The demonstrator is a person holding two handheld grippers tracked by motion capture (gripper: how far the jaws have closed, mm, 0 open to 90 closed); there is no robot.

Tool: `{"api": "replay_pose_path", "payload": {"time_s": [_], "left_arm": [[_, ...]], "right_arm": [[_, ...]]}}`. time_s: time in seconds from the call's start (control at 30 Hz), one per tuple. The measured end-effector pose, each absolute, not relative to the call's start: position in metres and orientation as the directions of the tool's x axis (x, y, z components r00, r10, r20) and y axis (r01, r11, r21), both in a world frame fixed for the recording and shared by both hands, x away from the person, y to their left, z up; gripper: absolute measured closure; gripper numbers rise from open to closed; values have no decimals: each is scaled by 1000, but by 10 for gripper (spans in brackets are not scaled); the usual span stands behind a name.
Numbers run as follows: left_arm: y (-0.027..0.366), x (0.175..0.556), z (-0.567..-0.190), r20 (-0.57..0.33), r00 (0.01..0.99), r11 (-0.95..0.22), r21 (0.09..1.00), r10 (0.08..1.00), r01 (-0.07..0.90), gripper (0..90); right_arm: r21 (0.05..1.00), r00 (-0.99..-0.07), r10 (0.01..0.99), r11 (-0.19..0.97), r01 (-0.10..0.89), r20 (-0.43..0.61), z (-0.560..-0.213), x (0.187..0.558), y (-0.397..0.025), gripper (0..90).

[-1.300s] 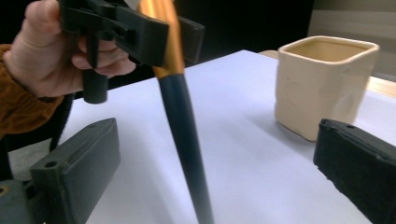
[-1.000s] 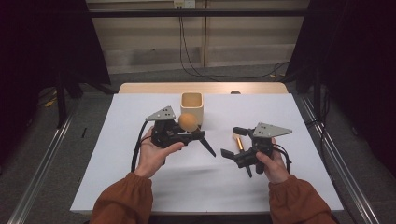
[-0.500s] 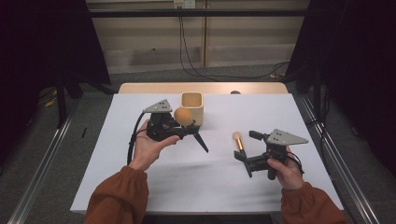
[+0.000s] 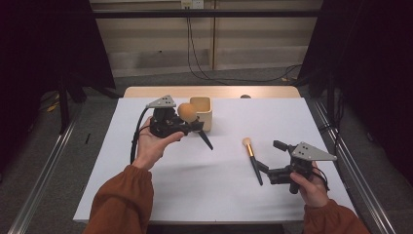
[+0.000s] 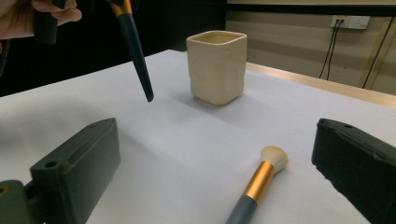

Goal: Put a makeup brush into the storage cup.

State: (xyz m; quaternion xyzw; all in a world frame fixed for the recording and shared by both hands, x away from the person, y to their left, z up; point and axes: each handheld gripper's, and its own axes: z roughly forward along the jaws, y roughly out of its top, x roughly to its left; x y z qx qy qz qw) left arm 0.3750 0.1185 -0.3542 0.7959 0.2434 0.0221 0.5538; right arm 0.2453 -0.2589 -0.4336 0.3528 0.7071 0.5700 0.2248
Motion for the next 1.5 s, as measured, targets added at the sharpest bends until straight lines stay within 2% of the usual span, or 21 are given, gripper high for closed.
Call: {"api": "replay_pose_path", "payload": {"time_s": [1.5], "left_arm": [[125, 440, -314, -137, 840, -185, 945, 524, 269, 654]], "right_arm": [[965, -621, 779, 91, 247, 86, -442, 244, -264, 0]]}}
